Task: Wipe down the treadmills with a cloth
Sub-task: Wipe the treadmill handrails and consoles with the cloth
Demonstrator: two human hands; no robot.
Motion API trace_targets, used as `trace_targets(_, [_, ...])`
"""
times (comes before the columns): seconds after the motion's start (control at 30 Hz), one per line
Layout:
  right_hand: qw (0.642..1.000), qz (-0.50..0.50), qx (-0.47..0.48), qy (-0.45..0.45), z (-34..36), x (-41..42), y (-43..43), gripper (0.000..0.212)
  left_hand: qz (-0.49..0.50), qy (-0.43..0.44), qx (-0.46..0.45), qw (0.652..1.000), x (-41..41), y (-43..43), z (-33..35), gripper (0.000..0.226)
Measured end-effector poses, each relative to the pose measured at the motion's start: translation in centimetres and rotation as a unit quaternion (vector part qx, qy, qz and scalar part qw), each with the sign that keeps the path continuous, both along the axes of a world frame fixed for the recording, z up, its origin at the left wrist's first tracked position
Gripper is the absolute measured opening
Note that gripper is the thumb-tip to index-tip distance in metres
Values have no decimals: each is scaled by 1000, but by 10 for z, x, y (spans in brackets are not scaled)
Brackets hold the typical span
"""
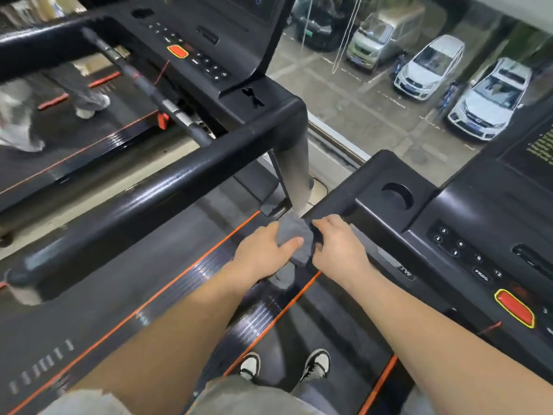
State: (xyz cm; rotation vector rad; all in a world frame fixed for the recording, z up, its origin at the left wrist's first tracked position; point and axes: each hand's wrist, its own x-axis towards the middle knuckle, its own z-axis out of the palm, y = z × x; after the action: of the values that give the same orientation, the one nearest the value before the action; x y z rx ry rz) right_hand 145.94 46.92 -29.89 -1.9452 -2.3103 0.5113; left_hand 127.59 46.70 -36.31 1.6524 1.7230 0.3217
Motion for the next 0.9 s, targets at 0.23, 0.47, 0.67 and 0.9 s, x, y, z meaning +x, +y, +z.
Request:
trace_targets(0.23, [994,95,-46,-40,-10,-36,-21,84,20,-17,43,999,-109,-149,8,41])
trace_targets(0.47, [992,93,-21,-78,-10,-44,-14,76,25,25,18,999,-75,-102,13,54])
trace_targets(0.67, [979,137,4,-149,0,-57,-20,55,40,89,89,991,-41,-97,18,64])
trace_targets(0.9, [936,300,-115,-147,21,-124,-59,73,82,-56,59,993,-153,-220,18,27])
